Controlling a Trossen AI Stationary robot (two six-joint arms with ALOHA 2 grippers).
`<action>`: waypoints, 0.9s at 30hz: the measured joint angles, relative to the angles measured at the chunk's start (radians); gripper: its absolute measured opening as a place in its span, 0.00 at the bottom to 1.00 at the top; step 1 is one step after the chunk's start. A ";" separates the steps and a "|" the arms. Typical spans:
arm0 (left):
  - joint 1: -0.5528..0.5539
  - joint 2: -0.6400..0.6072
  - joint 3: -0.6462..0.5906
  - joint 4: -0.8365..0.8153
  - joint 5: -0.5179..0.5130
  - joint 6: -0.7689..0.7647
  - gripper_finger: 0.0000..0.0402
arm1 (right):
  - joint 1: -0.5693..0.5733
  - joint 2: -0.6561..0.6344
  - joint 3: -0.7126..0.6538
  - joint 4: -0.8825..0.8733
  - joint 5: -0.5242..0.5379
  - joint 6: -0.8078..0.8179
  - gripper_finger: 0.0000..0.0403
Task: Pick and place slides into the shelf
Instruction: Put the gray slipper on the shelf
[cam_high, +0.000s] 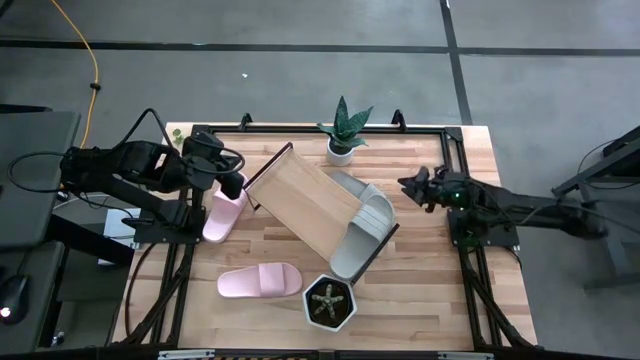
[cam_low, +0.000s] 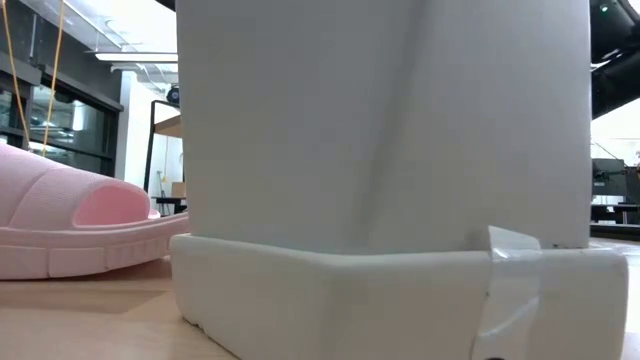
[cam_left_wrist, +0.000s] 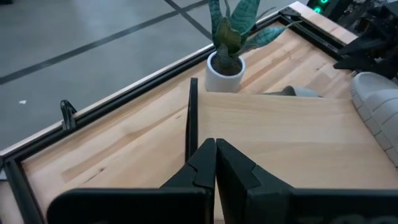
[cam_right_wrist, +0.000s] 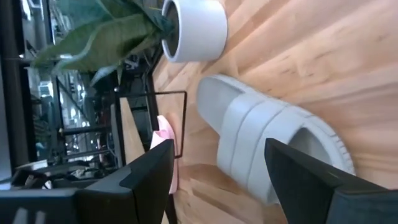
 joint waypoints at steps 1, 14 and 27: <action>0.000 0.000 0.000 -0.007 0.000 0.000 0.00 | 0.024 0.024 0.000 0.023 0.023 0.009 0.60; 0.000 0.000 0.000 -0.031 0.068 0.000 0.00 | 0.256 0.175 -0.012 0.129 0.212 0.207 0.60; 0.000 0.000 0.000 -0.029 0.068 0.000 0.00 | 0.325 0.264 -0.119 0.296 0.278 0.353 0.60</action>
